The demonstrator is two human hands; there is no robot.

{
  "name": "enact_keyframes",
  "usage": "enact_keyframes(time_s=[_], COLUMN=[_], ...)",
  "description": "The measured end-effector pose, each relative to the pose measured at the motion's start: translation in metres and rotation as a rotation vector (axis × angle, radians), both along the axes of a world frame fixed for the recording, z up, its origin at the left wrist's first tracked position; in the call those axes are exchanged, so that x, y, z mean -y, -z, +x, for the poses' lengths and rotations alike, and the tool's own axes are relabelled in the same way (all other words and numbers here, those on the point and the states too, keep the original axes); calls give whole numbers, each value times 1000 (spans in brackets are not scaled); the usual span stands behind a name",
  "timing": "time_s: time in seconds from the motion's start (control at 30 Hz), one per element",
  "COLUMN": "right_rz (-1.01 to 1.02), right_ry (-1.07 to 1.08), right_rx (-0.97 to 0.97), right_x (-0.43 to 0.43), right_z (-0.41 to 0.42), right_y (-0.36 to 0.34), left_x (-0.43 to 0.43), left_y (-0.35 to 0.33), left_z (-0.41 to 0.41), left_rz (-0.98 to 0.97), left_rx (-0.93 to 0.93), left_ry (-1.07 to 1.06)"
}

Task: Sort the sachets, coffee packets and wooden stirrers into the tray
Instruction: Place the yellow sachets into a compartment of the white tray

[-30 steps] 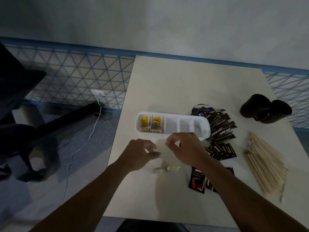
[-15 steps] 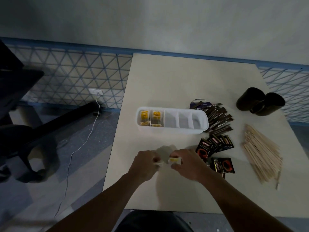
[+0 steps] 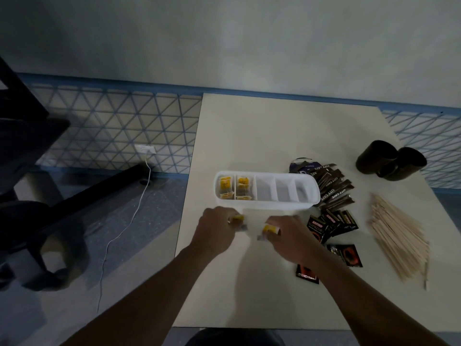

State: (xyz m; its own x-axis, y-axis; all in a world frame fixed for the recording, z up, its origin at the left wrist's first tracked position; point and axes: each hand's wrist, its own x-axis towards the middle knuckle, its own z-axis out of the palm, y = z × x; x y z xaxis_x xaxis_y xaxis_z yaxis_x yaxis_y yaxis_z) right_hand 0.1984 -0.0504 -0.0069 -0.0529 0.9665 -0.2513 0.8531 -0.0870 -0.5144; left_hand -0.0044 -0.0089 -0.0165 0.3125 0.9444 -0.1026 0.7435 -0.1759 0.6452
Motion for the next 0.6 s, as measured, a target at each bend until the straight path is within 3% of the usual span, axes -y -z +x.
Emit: enact_keyframes(time_s=[0.4, 0.6], right_rz=[244, 197], right_ry=[29, 18], right_rx=[88, 157], right_x=[-83, -105], right_z=[-9, -14], right_y=[-29, -10], left_x=[-79, -91], left_y=[-32, -15], left_z=[-7, 2], left_rz=[107, 88], left_rx=[-24, -98], left_ry=[-180, -227])
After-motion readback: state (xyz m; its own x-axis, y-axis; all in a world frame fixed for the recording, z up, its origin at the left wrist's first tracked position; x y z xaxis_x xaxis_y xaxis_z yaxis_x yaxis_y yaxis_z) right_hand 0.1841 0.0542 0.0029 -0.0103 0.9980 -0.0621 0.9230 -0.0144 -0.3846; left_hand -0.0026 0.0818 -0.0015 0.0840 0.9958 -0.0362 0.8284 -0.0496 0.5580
